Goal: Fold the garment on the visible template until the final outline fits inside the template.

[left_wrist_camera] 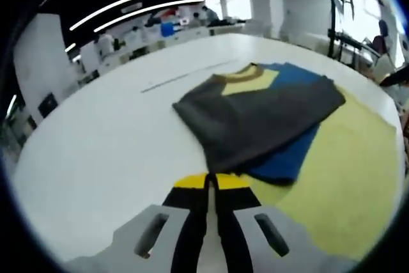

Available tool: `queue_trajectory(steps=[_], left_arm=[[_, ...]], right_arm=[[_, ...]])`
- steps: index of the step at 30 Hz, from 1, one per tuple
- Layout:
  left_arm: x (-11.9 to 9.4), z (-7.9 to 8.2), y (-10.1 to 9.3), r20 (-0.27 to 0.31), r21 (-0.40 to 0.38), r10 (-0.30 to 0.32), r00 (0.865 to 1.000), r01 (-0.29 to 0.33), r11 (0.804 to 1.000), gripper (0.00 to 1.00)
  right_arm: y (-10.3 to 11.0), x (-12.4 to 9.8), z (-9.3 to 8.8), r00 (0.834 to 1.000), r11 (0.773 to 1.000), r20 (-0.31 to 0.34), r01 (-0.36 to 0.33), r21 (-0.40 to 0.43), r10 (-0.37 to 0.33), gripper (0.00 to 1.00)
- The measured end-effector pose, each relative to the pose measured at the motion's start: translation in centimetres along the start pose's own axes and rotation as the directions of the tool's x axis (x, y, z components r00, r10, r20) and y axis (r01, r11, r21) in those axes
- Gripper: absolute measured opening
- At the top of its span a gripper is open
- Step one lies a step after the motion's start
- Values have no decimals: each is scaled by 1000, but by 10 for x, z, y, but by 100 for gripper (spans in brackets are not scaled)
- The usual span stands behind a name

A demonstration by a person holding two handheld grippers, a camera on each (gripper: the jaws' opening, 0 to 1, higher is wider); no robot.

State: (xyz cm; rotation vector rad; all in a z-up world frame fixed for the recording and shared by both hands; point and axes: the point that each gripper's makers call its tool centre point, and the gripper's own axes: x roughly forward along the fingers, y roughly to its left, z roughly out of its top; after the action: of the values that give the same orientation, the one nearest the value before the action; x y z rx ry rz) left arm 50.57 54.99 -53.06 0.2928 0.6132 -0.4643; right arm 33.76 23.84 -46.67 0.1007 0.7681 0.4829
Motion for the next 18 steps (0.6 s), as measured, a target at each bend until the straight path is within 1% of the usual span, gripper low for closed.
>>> queue_trajectory(steps=[7,12,15,18], left_arm=[[1,-2,2,-9,10,19,1000,-19,1000,0],[3,-1,8,6,17,36,999,-36,999,0],[3,-2,15,-5,-2,51,999,-51,999,0],[2,-3,18,-4,-16,45,999,-45,999,0]], right_arm=[[1,1,-1,1000,1000,-6,-4,0,4,95],[2,2,-1,1000,1000,-9,-8,-1,8,95],[2,2,-2,1000,1000,-11,-8,-2,8,95],[2,2,-3,1000,1000,-14,-8,0,8,95]])
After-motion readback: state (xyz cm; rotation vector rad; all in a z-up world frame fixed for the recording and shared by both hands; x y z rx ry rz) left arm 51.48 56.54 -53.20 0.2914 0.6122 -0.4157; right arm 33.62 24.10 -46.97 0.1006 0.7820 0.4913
